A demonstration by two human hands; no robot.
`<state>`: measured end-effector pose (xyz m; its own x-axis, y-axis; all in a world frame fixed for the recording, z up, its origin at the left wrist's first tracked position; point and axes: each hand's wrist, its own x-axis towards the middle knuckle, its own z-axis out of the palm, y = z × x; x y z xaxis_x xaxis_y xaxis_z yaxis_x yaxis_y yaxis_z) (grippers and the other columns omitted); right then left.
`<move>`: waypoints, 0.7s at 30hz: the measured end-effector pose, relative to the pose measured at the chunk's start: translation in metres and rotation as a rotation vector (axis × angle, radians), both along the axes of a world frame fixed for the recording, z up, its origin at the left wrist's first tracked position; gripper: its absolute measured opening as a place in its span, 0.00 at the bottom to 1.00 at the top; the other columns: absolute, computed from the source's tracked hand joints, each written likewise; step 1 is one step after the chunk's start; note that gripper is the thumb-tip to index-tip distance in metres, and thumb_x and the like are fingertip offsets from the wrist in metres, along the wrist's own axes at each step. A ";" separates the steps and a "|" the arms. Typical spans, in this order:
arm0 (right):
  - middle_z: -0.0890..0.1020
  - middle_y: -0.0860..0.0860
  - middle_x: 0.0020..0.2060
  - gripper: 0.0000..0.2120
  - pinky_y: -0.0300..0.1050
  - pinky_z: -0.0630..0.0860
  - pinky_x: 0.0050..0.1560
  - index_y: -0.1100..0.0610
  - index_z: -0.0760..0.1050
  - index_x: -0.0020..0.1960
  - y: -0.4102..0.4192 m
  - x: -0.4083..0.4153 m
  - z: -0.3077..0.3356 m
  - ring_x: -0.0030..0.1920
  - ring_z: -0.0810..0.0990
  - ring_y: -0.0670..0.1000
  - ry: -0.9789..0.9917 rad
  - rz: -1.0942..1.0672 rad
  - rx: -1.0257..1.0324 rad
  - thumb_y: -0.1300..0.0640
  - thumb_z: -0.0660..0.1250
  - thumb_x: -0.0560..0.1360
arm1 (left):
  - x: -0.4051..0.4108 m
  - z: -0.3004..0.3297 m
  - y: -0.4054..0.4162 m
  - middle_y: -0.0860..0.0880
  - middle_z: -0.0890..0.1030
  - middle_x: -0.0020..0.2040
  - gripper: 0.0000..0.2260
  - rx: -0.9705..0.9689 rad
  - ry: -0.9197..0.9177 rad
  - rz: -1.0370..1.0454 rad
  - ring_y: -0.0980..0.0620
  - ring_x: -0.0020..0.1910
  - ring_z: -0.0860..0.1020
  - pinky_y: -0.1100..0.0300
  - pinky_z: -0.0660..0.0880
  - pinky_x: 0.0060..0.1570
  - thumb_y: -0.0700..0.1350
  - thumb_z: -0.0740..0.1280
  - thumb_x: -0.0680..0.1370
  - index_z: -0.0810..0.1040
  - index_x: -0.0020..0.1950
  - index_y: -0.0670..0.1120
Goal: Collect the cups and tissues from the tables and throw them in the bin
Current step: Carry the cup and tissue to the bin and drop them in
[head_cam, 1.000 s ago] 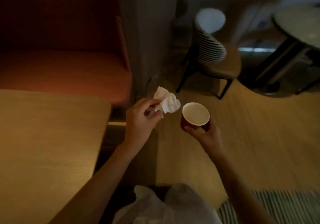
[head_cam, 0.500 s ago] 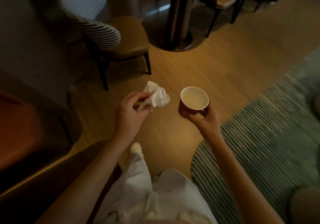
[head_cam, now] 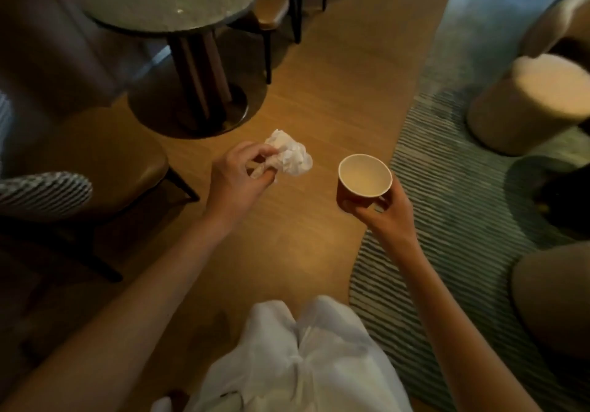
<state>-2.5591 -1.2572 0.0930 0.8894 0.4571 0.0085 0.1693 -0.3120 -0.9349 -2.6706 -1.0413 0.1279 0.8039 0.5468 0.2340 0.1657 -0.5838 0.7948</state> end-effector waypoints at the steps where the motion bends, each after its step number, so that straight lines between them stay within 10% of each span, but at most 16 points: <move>1: 0.76 0.45 0.57 0.34 0.47 0.75 0.62 0.48 0.67 0.64 0.001 0.008 -0.002 0.60 0.75 0.46 -0.001 -0.035 -0.015 0.60 0.78 0.64 | 0.016 -0.001 0.007 0.57 0.76 0.53 0.15 -0.001 0.002 -0.035 0.59 0.51 0.77 0.63 0.78 0.48 0.41 0.72 0.72 0.79 0.58 0.48; 21: 0.75 0.42 0.56 0.34 0.39 0.72 0.60 0.49 0.68 0.66 0.041 0.372 -0.022 0.59 0.74 0.43 0.086 -0.382 -0.045 0.58 0.79 0.65 | 0.445 -0.036 0.062 0.55 0.79 0.50 0.13 -0.017 0.111 -0.362 0.62 0.45 0.77 0.70 0.75 0.43 0.38 0.73 0.70 0.82 0.53 0.47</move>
<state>-2.1876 -1.2159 0.0713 0.9921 0.0909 -0.0859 -0.0453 -0.3786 -0.9245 -2.2260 -0.9790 0.0919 0.9657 0.2258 0.1280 0.0367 -0.6071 0.7938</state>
